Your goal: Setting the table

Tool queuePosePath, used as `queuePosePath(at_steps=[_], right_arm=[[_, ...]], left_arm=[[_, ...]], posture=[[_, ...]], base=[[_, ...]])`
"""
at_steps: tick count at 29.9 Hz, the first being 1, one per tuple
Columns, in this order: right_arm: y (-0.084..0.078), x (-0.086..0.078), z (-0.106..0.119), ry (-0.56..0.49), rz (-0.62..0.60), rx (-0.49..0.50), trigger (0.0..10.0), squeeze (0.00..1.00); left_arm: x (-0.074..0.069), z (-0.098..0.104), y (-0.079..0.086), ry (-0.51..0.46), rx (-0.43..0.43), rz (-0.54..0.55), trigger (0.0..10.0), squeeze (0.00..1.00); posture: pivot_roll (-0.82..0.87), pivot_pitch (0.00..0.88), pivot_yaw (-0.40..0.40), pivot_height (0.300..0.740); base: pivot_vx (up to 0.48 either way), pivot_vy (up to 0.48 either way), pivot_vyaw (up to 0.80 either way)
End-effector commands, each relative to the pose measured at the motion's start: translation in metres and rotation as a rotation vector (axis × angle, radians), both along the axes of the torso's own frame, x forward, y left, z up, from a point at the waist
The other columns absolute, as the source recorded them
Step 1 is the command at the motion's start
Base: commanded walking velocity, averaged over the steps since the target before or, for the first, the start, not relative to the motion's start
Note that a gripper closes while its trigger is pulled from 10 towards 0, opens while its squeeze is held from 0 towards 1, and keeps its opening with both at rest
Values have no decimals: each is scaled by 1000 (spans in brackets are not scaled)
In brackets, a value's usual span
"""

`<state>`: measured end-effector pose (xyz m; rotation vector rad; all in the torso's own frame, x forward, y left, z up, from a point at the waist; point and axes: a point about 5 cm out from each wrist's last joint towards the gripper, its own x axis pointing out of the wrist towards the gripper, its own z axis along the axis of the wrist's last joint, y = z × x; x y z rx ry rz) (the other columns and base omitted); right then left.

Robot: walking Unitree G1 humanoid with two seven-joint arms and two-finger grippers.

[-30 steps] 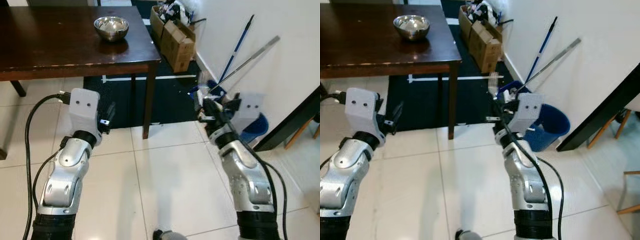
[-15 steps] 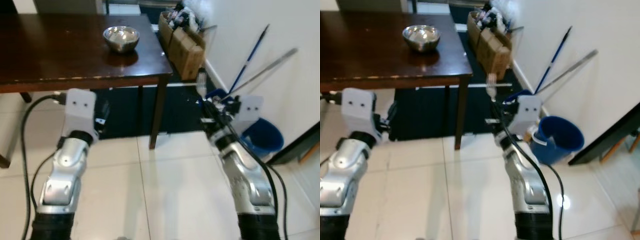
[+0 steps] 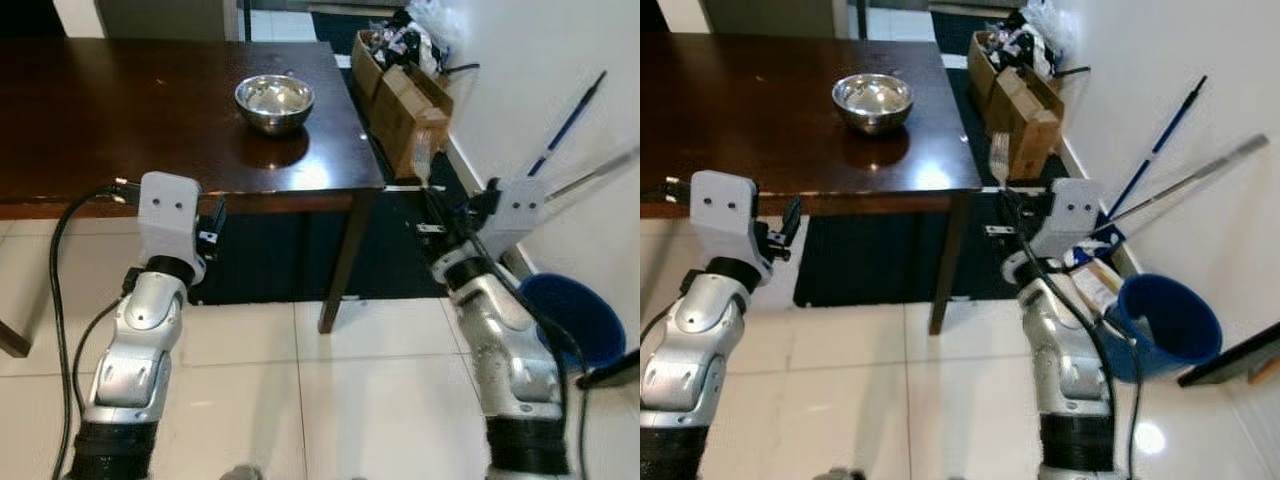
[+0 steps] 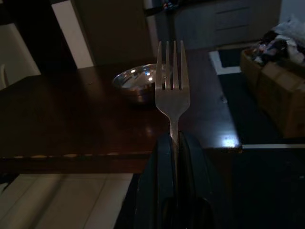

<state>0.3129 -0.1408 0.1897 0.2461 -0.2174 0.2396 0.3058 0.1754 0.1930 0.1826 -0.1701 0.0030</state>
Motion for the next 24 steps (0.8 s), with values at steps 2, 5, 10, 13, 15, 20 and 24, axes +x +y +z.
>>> queuePosePath(at_steps=[2, 5, 10, 13, 15, 20, 24], right_arm=[[-12, -2, -3, 8, -44, -3, 10000, 0], [-13, -2, -3, 8, -53, -2, 10000, 0], [-15, -1, -4, 9, -69, -2, 10000, 0], [-17, -2, -4, 10, -75, -4, 10000, 0], [-17, -2, -5, 11, -76, -5, 10000, 0], [-19, -3, -6, 13, -81, -14, 10000, 0], [-26, -1, -4, 8, -98, -30, 10000, 0]], left_arm=[[1, -3, -5, 11, 9, -17, 10000, 16], [2, -3, -5, 12, 10, -21, 10000, 20], [3, -3, -6, 12, 11, -27, 10000, 20], [3, -3, -6, 11, 12, -30, 10000, 24], [3, -3, -6, 11, 12, -31, 10000, 24], [3, -3, -7, 13, 13, -35, 10000, 24], [3, -4, -7, 15, 13, -36, 10000, 20]], posture=[[-28, 31, 15, 740], [-31, 31, 19, 740], [-34, 32, 22, 740], [-36, 33, 25, 740], [-36, 33, 25, 740], [-36, 33, 25, 740], [-37, 33, 25, 740]], base=[[480, 0, 0], [480, 0, 0], [480, 0, 0], [480, 0, 0], [480, 0, 0], [480, 0, 0], [480, 0, 0]])
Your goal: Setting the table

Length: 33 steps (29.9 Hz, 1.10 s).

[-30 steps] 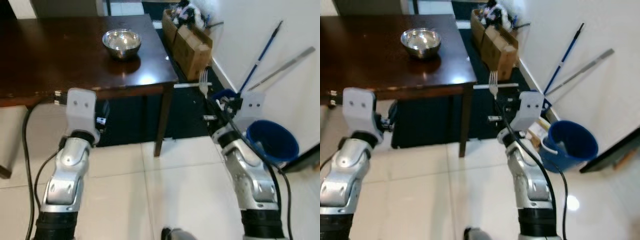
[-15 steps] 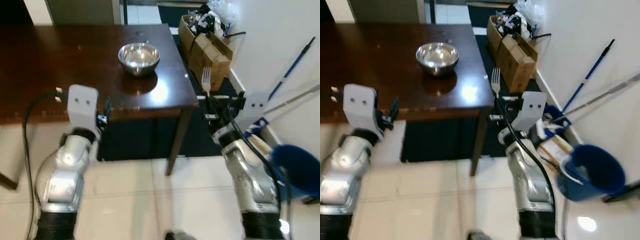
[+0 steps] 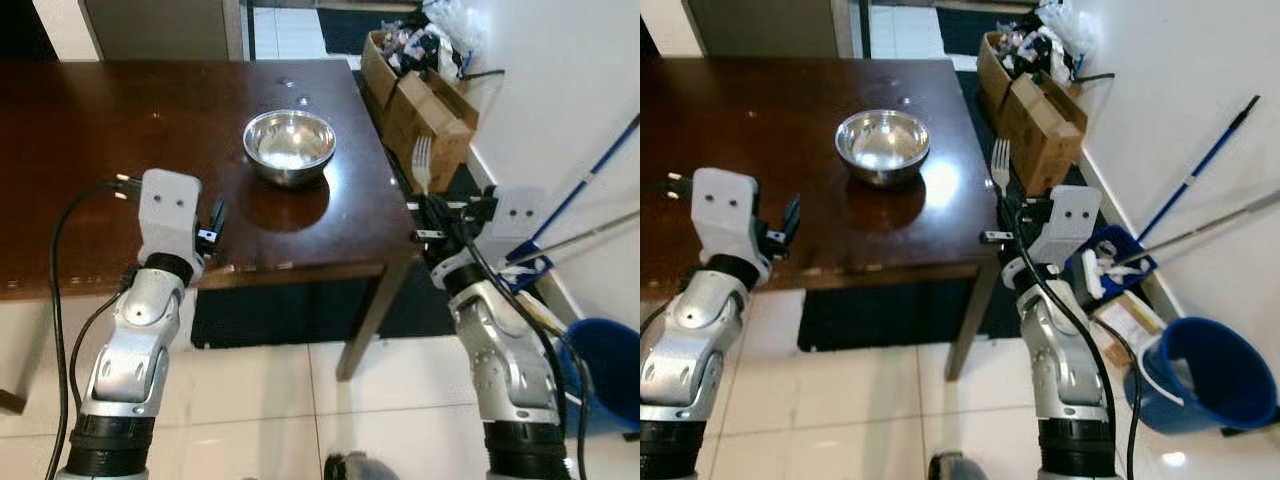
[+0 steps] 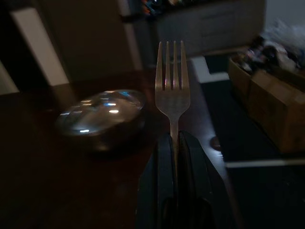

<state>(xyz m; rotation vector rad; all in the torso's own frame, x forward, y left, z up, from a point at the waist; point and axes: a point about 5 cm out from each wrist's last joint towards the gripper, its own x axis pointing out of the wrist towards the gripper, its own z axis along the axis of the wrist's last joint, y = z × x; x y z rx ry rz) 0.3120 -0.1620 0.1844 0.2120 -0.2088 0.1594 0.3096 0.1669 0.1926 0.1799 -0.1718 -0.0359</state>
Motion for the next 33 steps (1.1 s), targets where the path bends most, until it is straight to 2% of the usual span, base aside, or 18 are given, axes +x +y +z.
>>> queuePosePath(at_steps=[1, 12, 16, 19, 20, 21, 22, 23, 24, 26, 28, 33], right_arm=[[-6, 0, 1, -7, -17, -5, 10000, 0], [-7, 0, -1, -2, -18, -15, 10000, 0], [-12, -1, -9, 33, -35, -60, 10000, 0], [-20, -4, -17, 73, -70, -134, 10000, 0], [-20, -4, -17, 73, -70, -134, 10000, 0], [-21, -5, -21, 95, -64, -153, 10000, 0], [-21, -5, -21, 95, -64, -153, 10000, 0], [-21, -6, -27, 131, -43, -161, 10000, 0], [-21, -6, -27, 131, -43, -161, 10000, 0], [-18, -8, -36, 188, 0, -156, 10000, 0], [-16, -8, -43, 222, 24, -155, 10000, 0], [-17, -8, -56, 295, 15, -184, 10000, 0]], left_arm=[[-1, -4, 2, 13, 12, 2, 10000, 20], [-1, -5, 1, 14, 14, -6, 10000, 20], [-2, -7, -3, 32, 10, -49, 10000, 0], [-8, -7, -10, 64, 0, -172, 10000, 0], [-8, -7, -10, 64, 0, -172, 10000, 0], [-14, -6, -15, 93, 5, -293, 10000, 0], [-14, -6, -15, 93, 5, -293, 10000, 0], [-22, -4, -19, 117, 16, -405, 10000, 0], [-22, -4, -19, 117, 16, -405, 10000, 0], [-34, 2, -21, 137, 43, -564, 10000, 0], [-42, 6, -19, 161, 70, -656, 10000, 0], [-52, 15, -9, 188, 129, -767, 10000, 0]], posture=[[-38, 31, 25, 740], [-40, 27, 29, 740], [-41, 27, 30, 740], [-43, 27, 31, 740], [-43, 27, 31, 740], [-44, 30, 32, 740], [-44, 30, 32, 740], [-46, 32, 35, 740], [-46, 32, 35, 740], [-41, 36, 36, 740], [-41, 36, 36, 740], [-28, 47, 38, 740]], base=[[480, 0, 0], [480, 0, 0], [458, 0, 0], [0, 0, 0], [0, 0, 0], [0, 0, 0], [0, 0, 0], [0, 0, 0], [0, 0, 0], [0, 0, 0], [0, 0, 0], [0, 0, 0]])
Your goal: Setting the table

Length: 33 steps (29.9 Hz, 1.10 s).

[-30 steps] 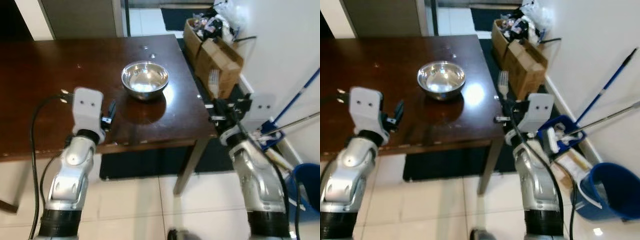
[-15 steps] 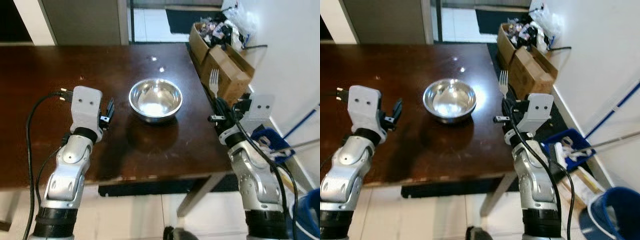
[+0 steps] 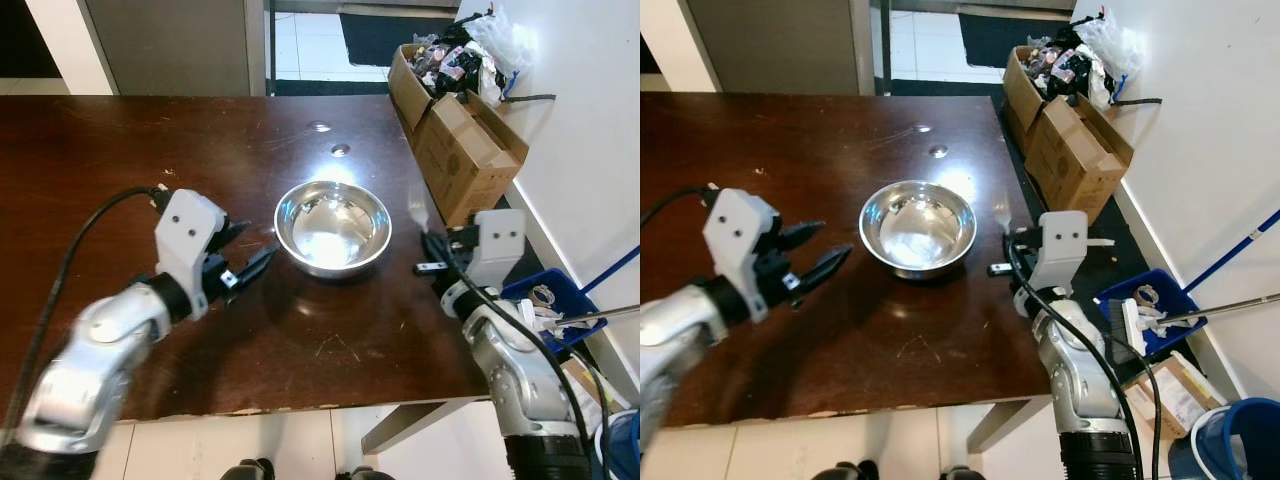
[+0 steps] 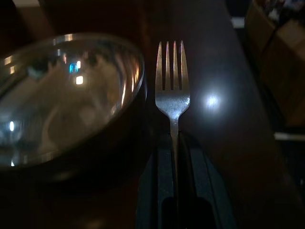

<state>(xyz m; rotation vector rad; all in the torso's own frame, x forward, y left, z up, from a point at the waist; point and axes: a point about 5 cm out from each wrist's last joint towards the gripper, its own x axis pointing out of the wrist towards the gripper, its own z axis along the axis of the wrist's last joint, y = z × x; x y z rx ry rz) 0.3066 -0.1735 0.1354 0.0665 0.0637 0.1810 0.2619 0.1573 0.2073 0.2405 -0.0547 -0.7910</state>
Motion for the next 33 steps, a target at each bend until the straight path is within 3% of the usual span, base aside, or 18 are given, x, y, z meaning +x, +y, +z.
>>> queuePosePath(at_steps=[1, 4, 7, 18, 19, 20, 21, 22, 30, 31, 32, 33], right_arm=[[-6, -2, -7, 42, -24, -22, 10000, 0], [-10, -8, -12, 83, -50, -101, 10000, 0], [-9, -18, -12, 87, -52, -96, 10000, 0], [5, -27, -27, 110, -19, -68, 10000, 0], [4, -26, -27, 110, -23, -68, 10000, 353], [4, -25, -26, 109, -24, -68, 10000, 906], [3, -26, -25, 111, -26, -68, 10000, 906], [3, -26, -24, 112, -26, -66, 10000, 1000], [-3, -25, -19, 97, -42, -88, 10000, 1000], [-5, -25, -15, 83, -57, -98, 10000, 569], [-5, -25, -15, 83, -57, -98, 10000, 569], [-7, -25, -10, 61, -78, -100, 10000, 0]], left_arm=[[-5, 2, 2, 19, 1, -41, 10000, 0], [-8, 26, 10, -2, -22, -99, 10000, 0], [-9, 36, 13, -10, -15, -121, 10000, 0], [-10, 40, 14, 6, -13, -159, 10000, 0], [-11, 40, 14, 9, -13, -159, 10000, 0], [-10, 40, 15, 12, -13, -158, 10000, 0], [-10, 41, 15, 17, -13, -158, 10000, 0], [-10, 41, 15, 22, -14, -157, 10000, 0], [-9, 40, 14, 34, -22, -150, 10000, 0], [-9, 39, 13, 37, -25, -150, 10000, 0], [-9, 39, 13, 37, -25, -150, 10000, 0], [-9, 39, 13, 41, -27, -150, 10000, 0]], posture=[[-28, 47, 38, 740], [-28, 47, 38, 740], [-31, 63, 45, 740], [-38, 74, 61, 740], [-35, 74, 60, 740], [-35, 74, 60, 740], [-35, 74, 60, 740], [-35, 74, 60, 740], [-41, 76, 52, 740], [-42, 77, 51, 740], [-42, 77, 51, 740], [-45, 77, 52, 740]], base=[[0, 0, 0], [0, 0, 0], [0, 0, 0], [0, 0, 0], [0, 0, 0], [0, 0, 0], [0, 0, 0], [0, 0, 0], [0, 0, 0], [0, 0, 0], [0, 0, 0], [0, 0, 0]])
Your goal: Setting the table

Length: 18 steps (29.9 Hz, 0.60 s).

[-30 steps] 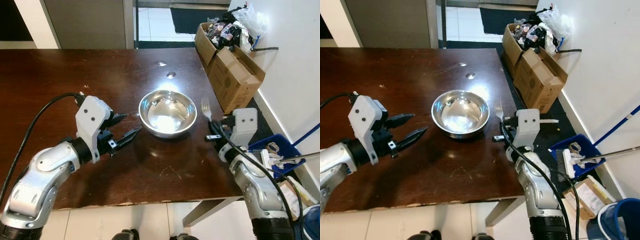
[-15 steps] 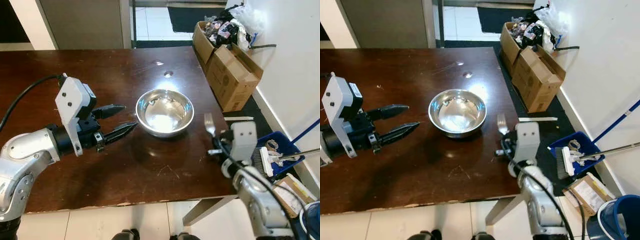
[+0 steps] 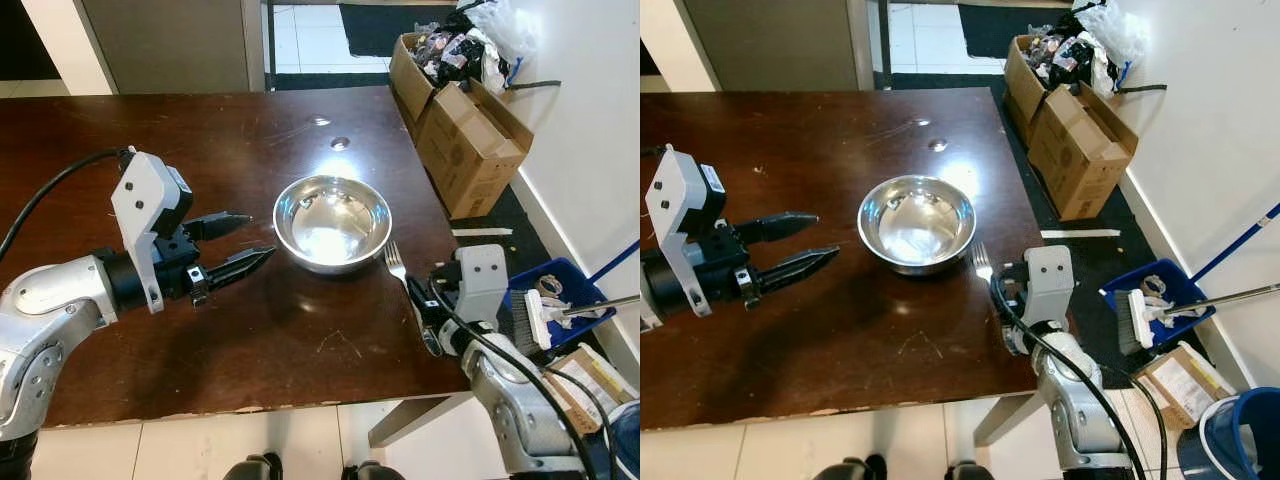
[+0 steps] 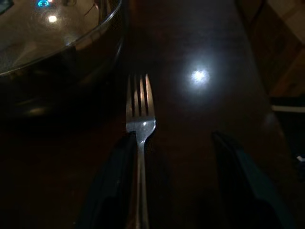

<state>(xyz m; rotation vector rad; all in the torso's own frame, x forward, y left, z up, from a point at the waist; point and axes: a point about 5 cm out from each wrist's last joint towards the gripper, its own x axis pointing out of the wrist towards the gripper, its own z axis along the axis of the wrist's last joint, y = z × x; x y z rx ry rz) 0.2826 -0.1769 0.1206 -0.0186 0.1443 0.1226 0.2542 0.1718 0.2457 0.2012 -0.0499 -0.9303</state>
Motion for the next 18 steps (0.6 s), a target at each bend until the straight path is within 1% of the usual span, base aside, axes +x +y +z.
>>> queuePosePath(at_steps=[1, 3, 4, 5, 7, 8, 10, 12, 13, 14, 15, 16, 17, 18], right_arm=[[-5, -1, 9, -36, -42, -11, 10000, 0], [-9, -1, 19, -84, -82, -22, 10000, 0], [-13, 0, 27, -125, -119, -18, 10000, 0], [-13, 0, 27, -125, -119, -18, 10000, 0], [-16, 2, 34, -158, -145, -7, 10000, 0], [-19, 4, 43, -193, -166, -5, 10000, 0], [-19, 5, 45, -204, -172, -4, 10000, 0], [-21, 8, 58, -262, -177, -35, 10000, 0], [-20, 10, 65, -293, -172, -34, 10000, 0], [-17, 12, 74, -338, -162, -28, 10000, 0], [-17, 12, 74, -338, -162, -28, 10000, 0], [-12, 13, 83, -379, -144, -13, 10000, 0], [-8, 14, 89, -407, -129, -3, 10000, 0], [-1, 15, 97, -450, -101, 5, 10000, 0]], left_arm=[[-1, 0, -1, 11, -4, -13, 10000, 0], [-2, -1, -2, 36, -18, -36, 10000, 0], [-6, -2, -3, 57, -16, -70, 10000, 0], [-6, -2, -3, 57, -16, -70, 10000, 0], [-9, -4, -3, 70, -3, -91, 10000, 0], [-11, -6, -3, 76, 7, -103, 10000, 0], [-12, -6, -3, 77, 11, -106, 10000, 0], [-9, -5, -1, 57, 9, -74, 10000, 0], [-6, -3, 2, 39, 0, -36, 10000, 0], [1, 0, 5, 2, -17, 33, 10000, 0], [1, 0, 5, 2, -17, 33, 10000, 0], [10, 4, 11, -38, -47, 140, 10000, 0], [17, 7, 15, -62, -74, 222, 10000, 0], [27, 11, 22, -101, -106, 363, 10000, 0]], posture=[[-46, 77, 52, 740], [-46, 77, 52, 740], [-50, 78, 56, 740], [-50, 78, 56, 740], [-50, 78, 56, 740], [-50, 78, 56, 740], [-50, 78, 56, 740], [-49, 76, 56, 740], [-45, 73, 53, 740], [-41, 71, 51, 740], [-41, 71, 51, 740], [-41, 71, 51, 740], [-41, 71, 51, 740], [-37, 66, 47, 740]], base=[[0, 0, 0], [0, 0, 0], [0, 0, 0], [0, 0, 0], [0, 0, 0], [0, 0, 0], [0, 0, 0], [0, 0, 0], [0, 0, 0], [0, 0, 0], [0, 0, 0], [0, 0, 0], [0, 0, 0], [0, 0, 0]])
